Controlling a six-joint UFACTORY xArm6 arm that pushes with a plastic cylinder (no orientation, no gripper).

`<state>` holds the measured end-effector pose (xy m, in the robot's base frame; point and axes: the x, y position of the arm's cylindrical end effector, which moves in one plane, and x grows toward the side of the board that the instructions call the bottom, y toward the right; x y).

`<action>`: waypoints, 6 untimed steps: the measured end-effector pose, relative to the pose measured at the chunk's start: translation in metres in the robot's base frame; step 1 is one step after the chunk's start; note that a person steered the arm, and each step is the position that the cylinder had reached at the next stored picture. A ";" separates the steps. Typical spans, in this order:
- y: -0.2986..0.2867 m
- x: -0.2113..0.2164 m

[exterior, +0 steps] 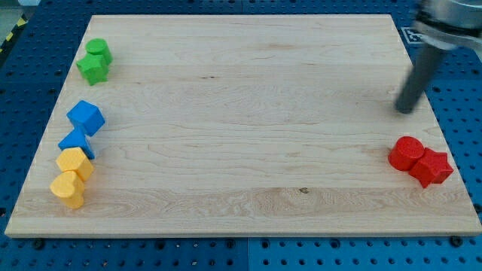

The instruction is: Slide the red star towards blue triangle

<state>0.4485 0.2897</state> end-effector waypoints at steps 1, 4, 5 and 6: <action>0.056 0.032; 0.036 0.080; 0.021 0.113; 0.010 0.114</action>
<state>0.5626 0.2993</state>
